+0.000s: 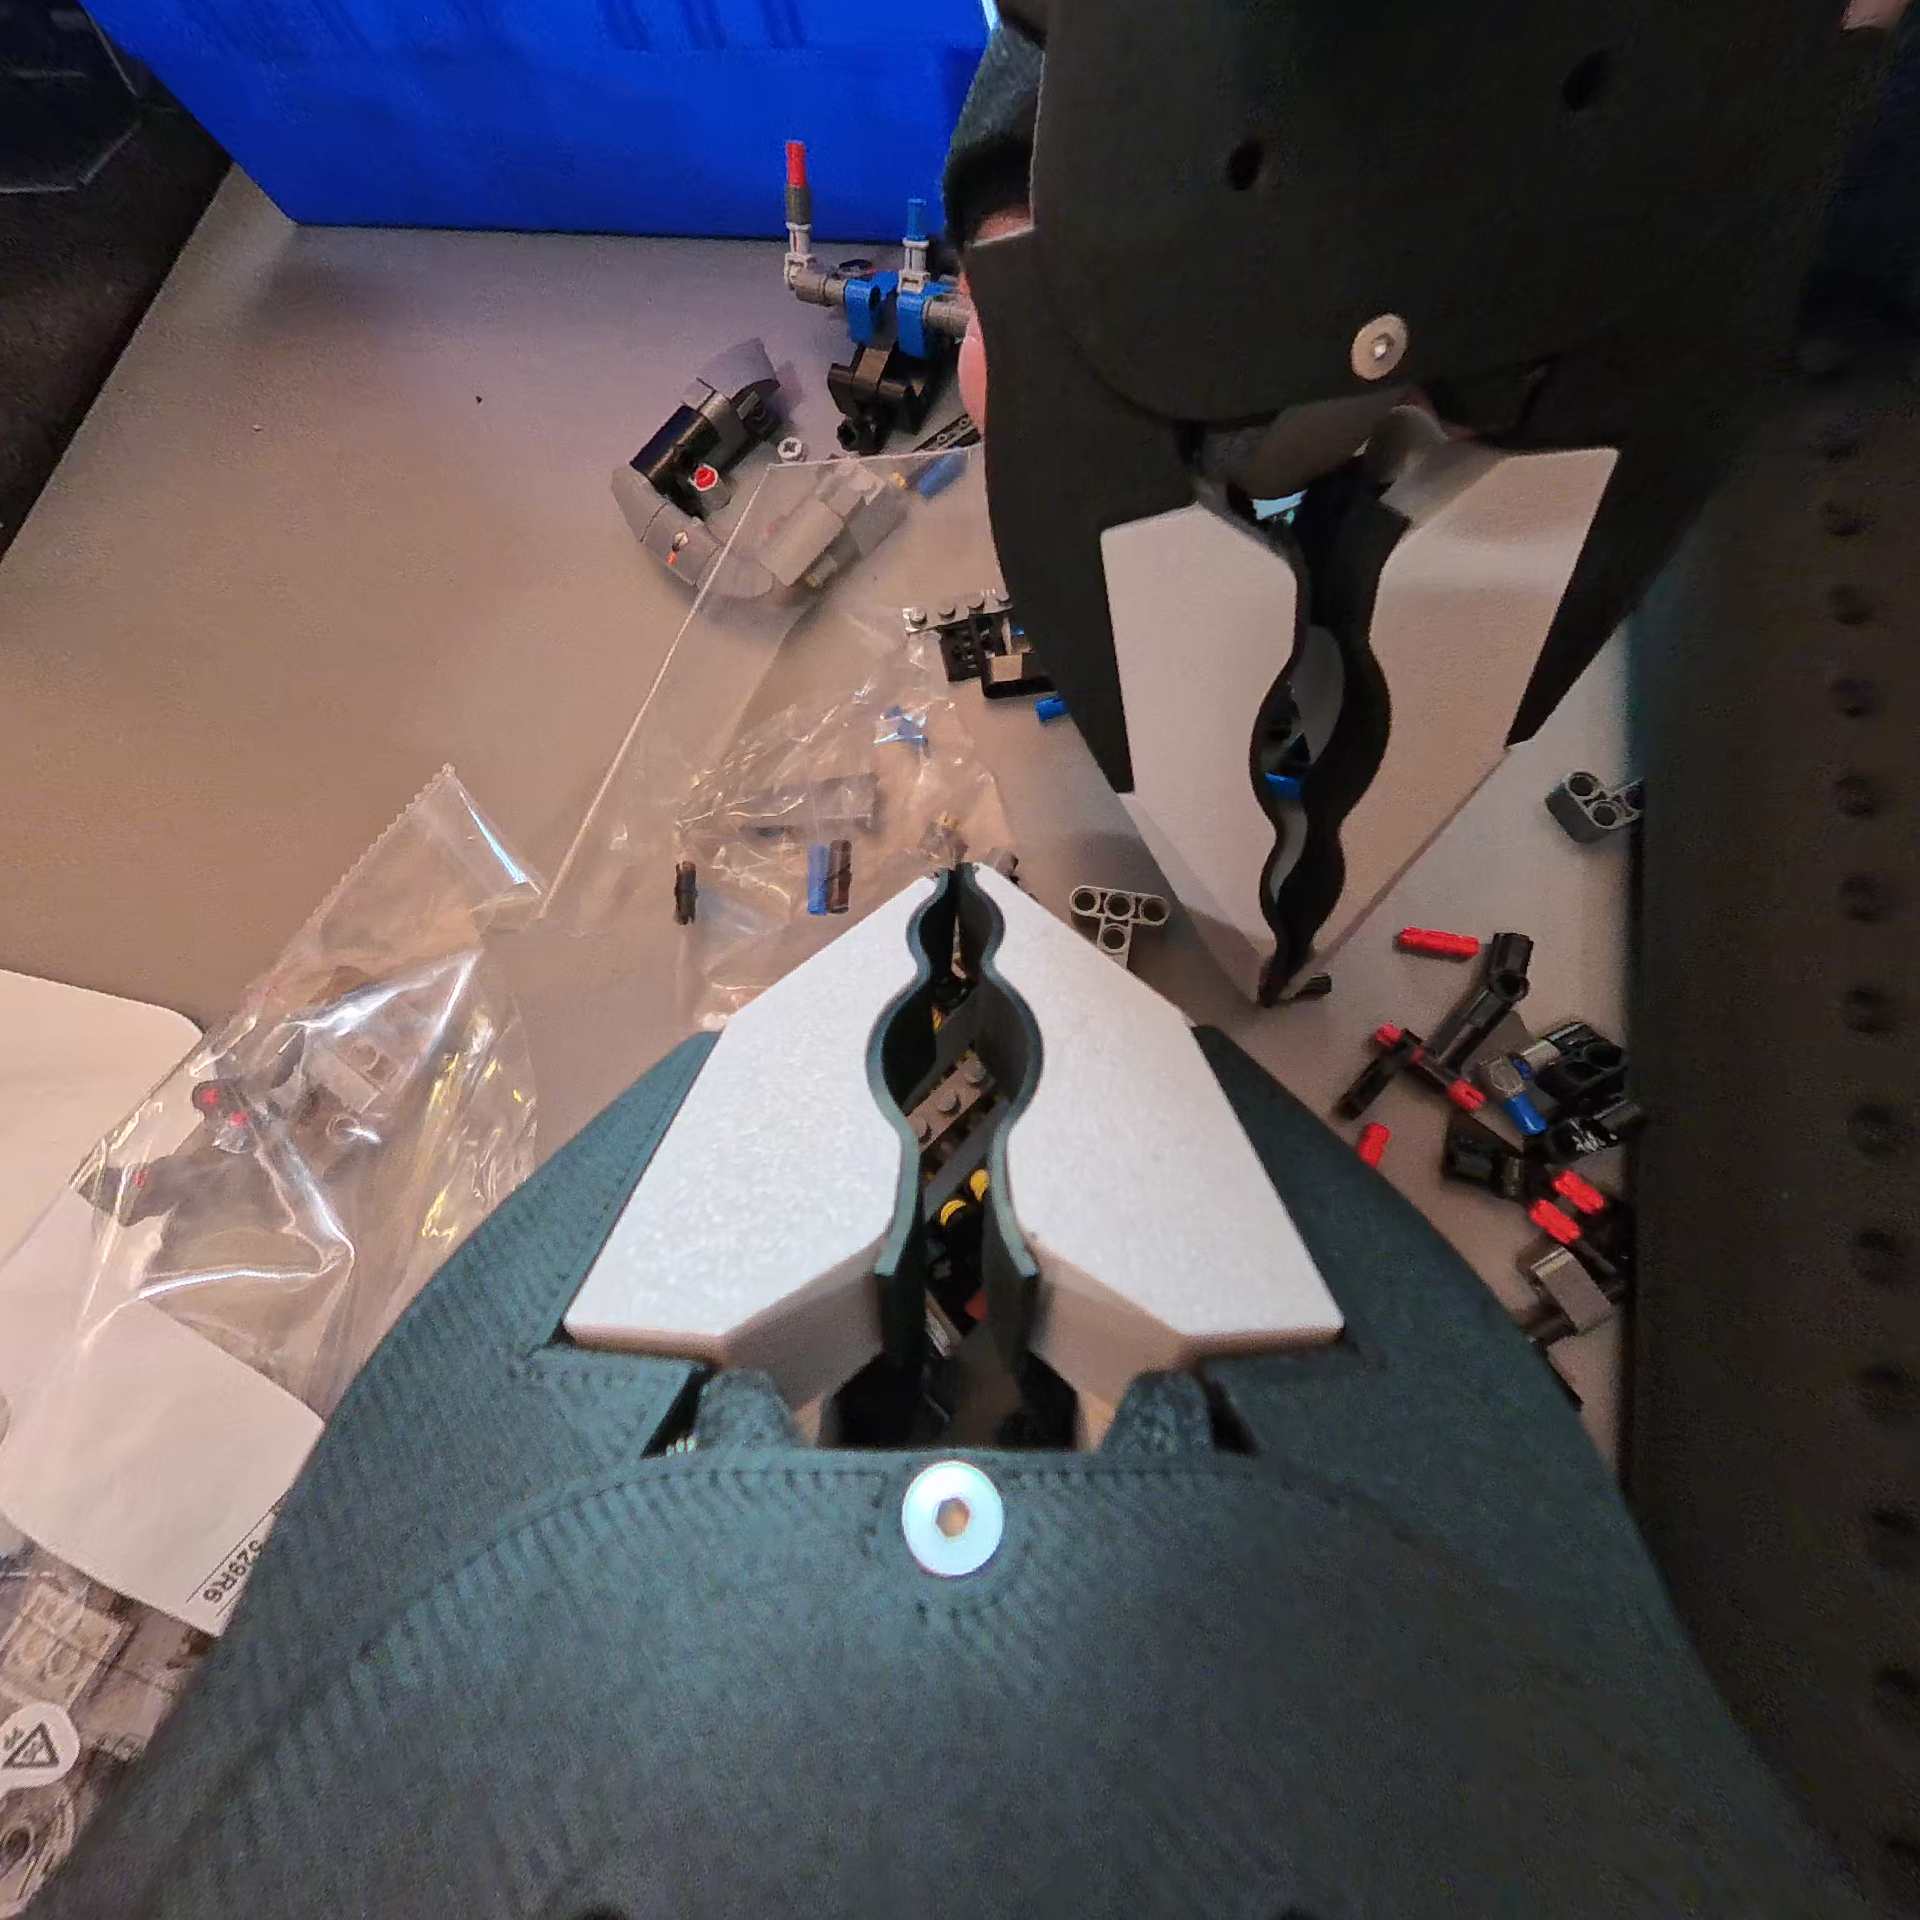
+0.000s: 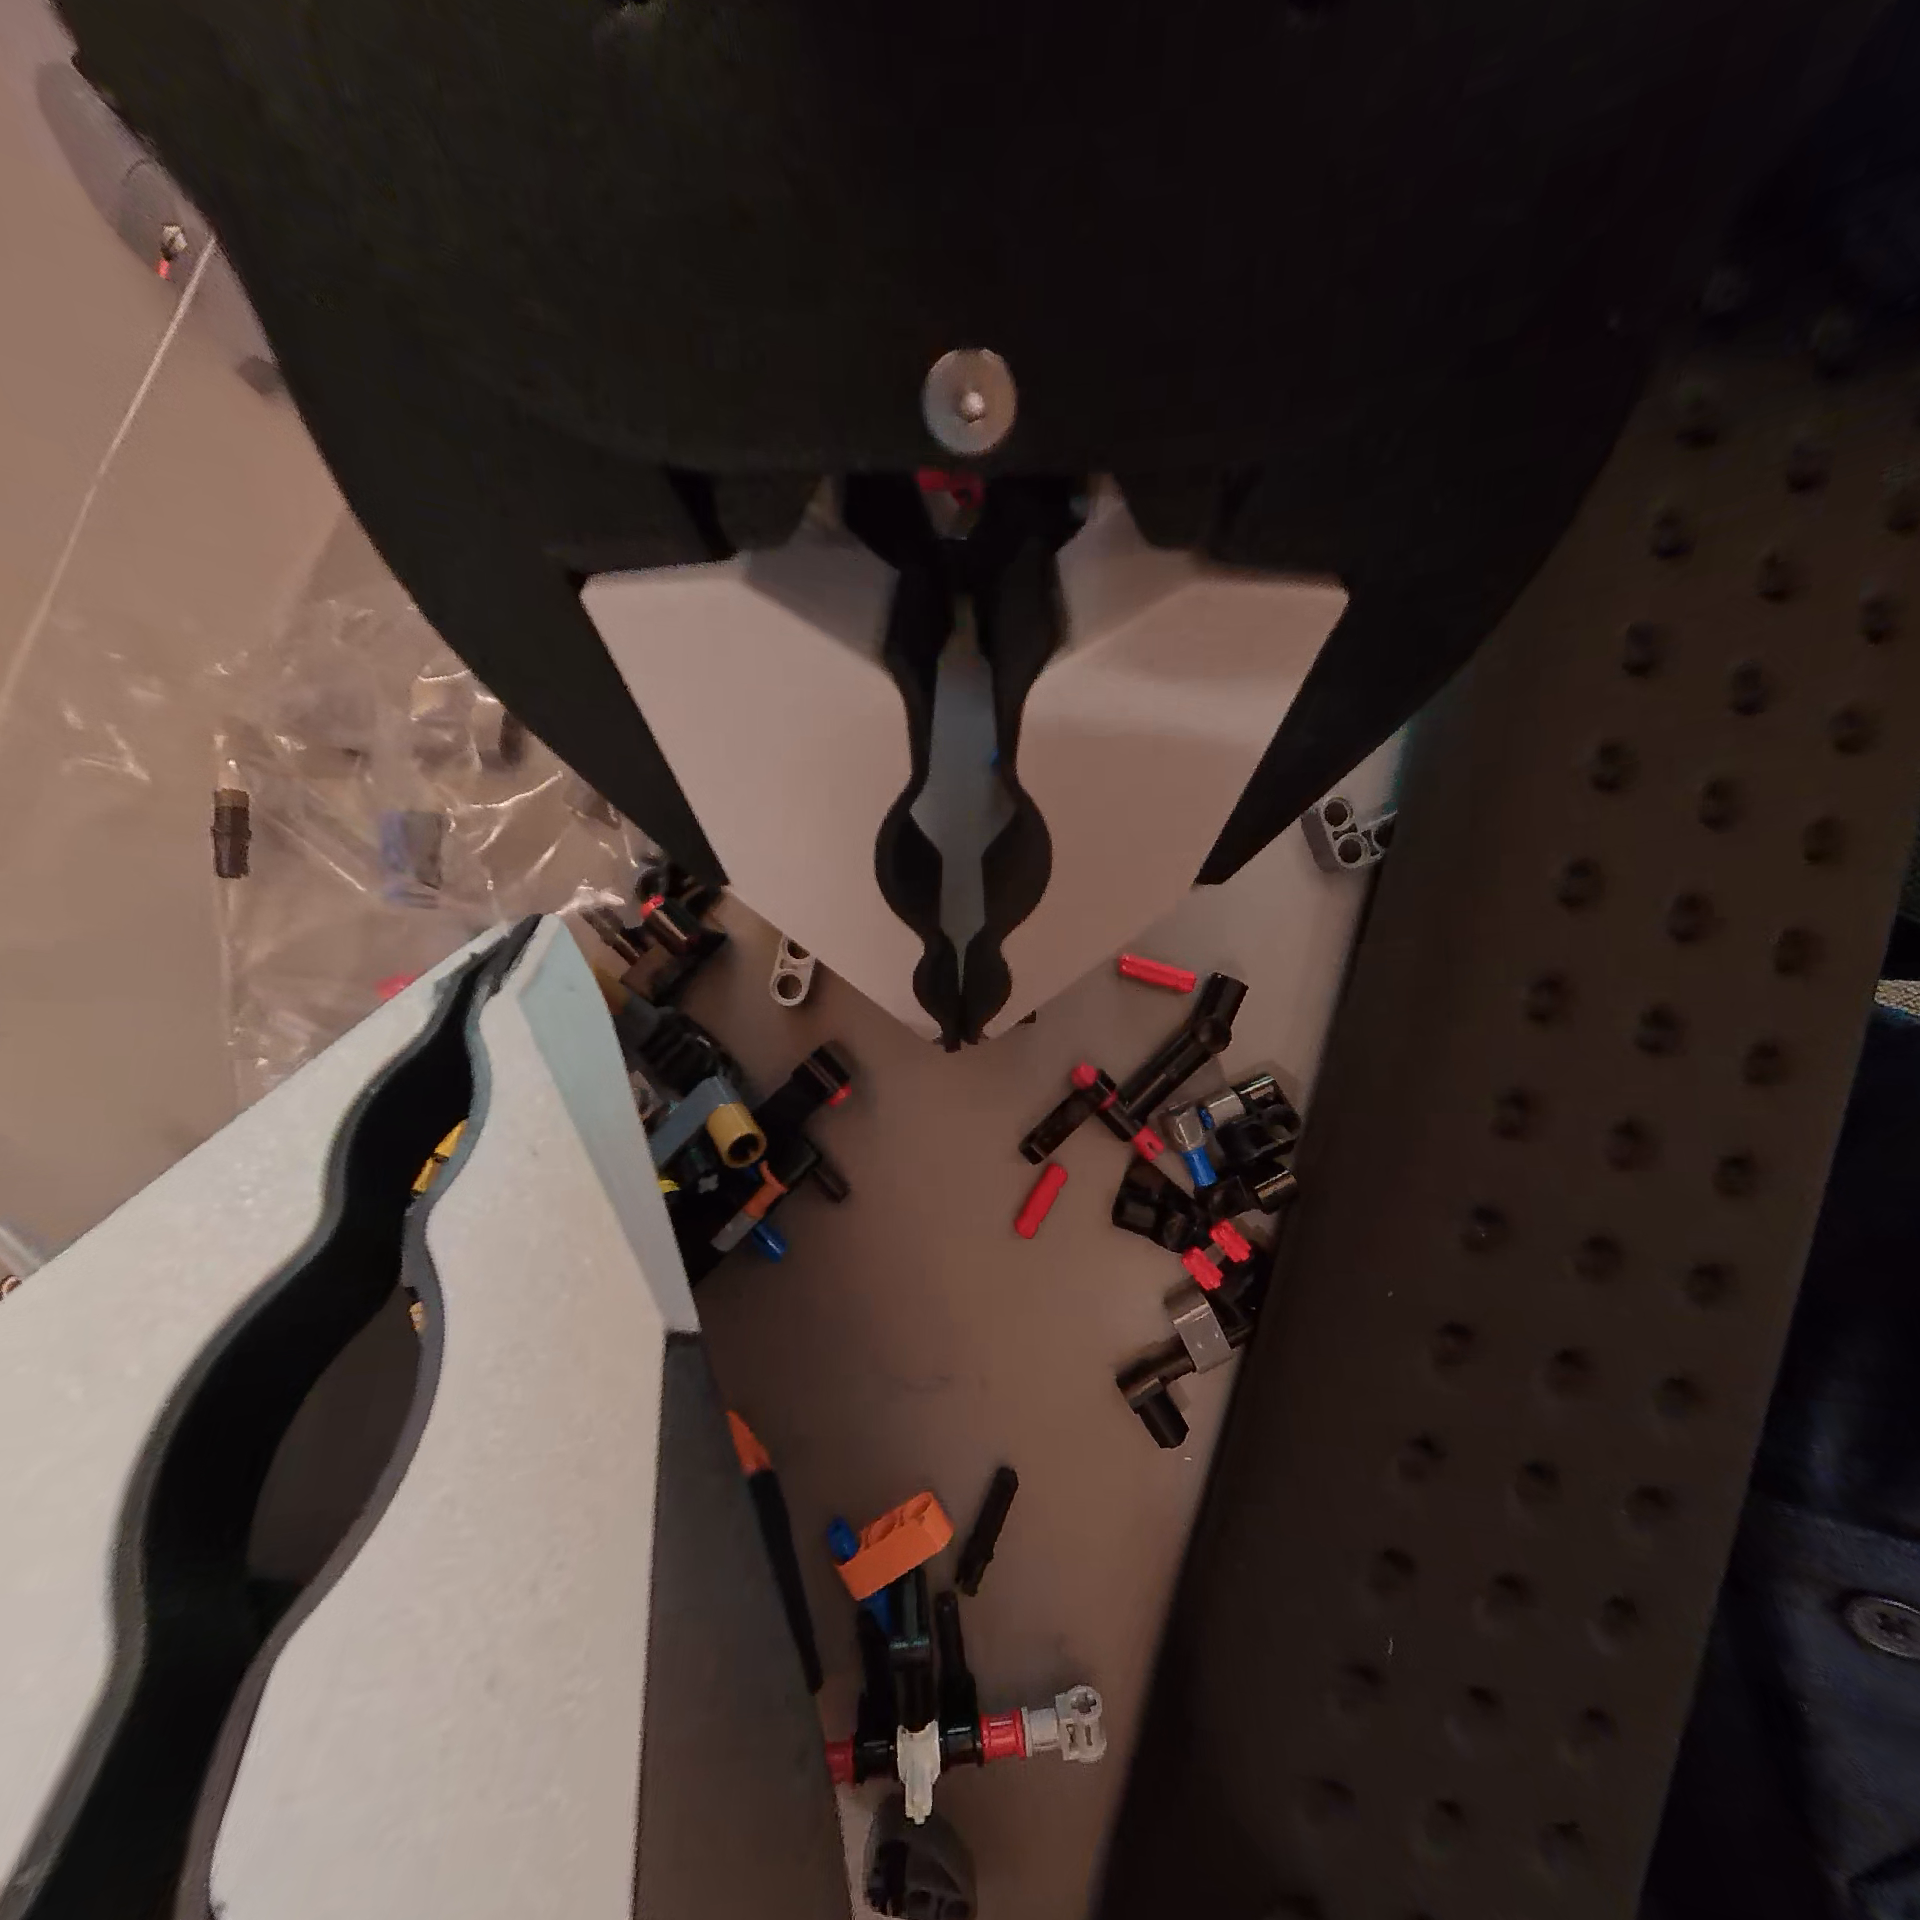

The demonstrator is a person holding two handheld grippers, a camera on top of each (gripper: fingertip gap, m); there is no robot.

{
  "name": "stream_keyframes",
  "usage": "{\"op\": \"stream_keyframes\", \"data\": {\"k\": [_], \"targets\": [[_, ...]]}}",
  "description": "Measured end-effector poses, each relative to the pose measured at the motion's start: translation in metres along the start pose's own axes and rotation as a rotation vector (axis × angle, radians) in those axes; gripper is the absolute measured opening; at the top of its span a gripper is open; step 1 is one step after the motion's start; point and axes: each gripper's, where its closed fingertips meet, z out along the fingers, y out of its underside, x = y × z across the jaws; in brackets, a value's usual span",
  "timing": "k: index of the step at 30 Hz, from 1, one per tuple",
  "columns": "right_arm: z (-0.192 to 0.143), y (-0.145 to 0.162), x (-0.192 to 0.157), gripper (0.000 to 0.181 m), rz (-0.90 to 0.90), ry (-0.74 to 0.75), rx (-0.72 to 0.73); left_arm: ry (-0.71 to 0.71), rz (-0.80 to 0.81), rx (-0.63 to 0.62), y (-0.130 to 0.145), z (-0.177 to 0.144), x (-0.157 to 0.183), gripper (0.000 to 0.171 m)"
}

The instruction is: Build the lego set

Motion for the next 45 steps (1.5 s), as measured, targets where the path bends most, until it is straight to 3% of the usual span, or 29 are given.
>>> {"op": "stream_keyframes", "data": {"k": [45], "targets": [[-0.0027,0.0015,0.0094,0.0,0.024,0.038,0.008,0.001,0.009,-0.017,0.0035,0.0033,-0.0007,0.0]]}}
